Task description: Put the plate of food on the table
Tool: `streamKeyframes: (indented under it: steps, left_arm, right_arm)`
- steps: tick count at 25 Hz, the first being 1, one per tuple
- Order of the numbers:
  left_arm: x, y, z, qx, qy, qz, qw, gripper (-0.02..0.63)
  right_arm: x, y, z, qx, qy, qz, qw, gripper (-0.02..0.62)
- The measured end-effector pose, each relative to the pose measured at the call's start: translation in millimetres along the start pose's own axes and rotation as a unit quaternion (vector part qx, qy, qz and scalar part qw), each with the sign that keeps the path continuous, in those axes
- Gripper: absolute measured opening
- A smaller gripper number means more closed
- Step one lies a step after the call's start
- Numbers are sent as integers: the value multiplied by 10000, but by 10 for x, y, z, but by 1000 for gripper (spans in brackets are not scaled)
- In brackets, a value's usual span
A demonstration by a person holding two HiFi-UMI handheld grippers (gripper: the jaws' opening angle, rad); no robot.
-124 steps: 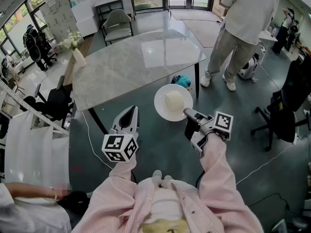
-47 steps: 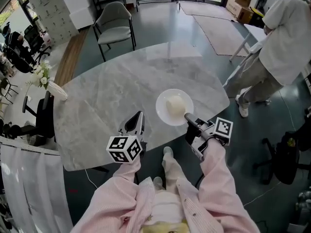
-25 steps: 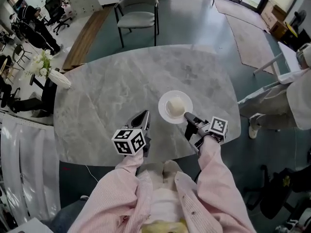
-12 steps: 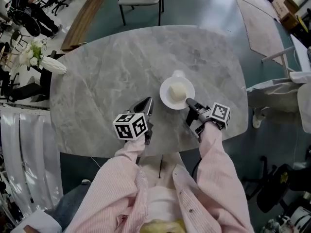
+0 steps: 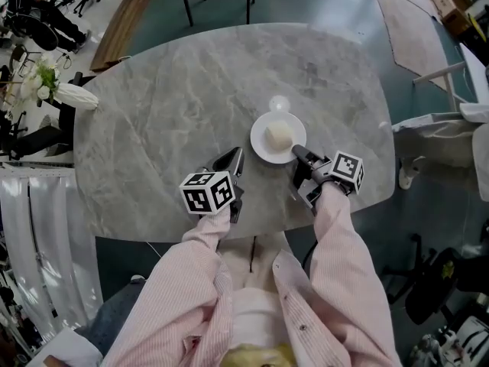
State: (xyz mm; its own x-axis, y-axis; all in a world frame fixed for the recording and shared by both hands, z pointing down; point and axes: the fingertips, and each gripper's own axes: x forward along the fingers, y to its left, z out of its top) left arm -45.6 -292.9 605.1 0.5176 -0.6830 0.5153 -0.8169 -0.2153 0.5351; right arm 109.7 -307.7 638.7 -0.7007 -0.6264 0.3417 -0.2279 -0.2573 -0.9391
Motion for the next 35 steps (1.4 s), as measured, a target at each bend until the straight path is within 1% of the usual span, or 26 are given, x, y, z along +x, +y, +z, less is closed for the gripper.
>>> streamKeyframes:
  steps: [2, 4, 7, 12, 16, 20, 26, 30, 35]
  left_arm:
    - [12, 7, -20, -12, 21, -9, 10000, -8]
    - [25, 14, -28, -12, 33, -12, 10000, -8]
    - [34, 11, -48, -27, 54, -17, 10000, -8]
    - [35, 3, -66, -51, 83, -34, 9999, -8]
    - [44, -15, -102, -57, 121, -38, 9999, -8]
    - [41, -16, -113, -72, 128, -41, 9999, -8]
    - [62, -37, -121, -79, 149, -56, 9998, -8]
    - [64, -70, -129, -82, 159, -60, 9998, -8]
    - [84, -105, -147, -74, 185, -96, 9998, -8]
  right_arm:
    - [-8, -17, -28, 146, -26, -109, 9998, 15]
    - [2, -24, -28, 163, -37, -150, 9997, 15]
    - [17, -32, -1, -14, -45, -204, 9998, 15]
    - [30, -1, -9, -117, -120, -507, 9986, 15]
    - [41, -8, 16, -532, -152, -840, 9949, 16]
    - [59, 8, 15, -891, -180, -1042, 9904, 28]
    - [66, -19, 15, -1472, -150, -1460, 9781, 37]
    - [55, -38, 15, -1873, -159, -1812, 9653, 55]
    - [49, -87, 8, -2198, -162, -2159, 9512, 77]
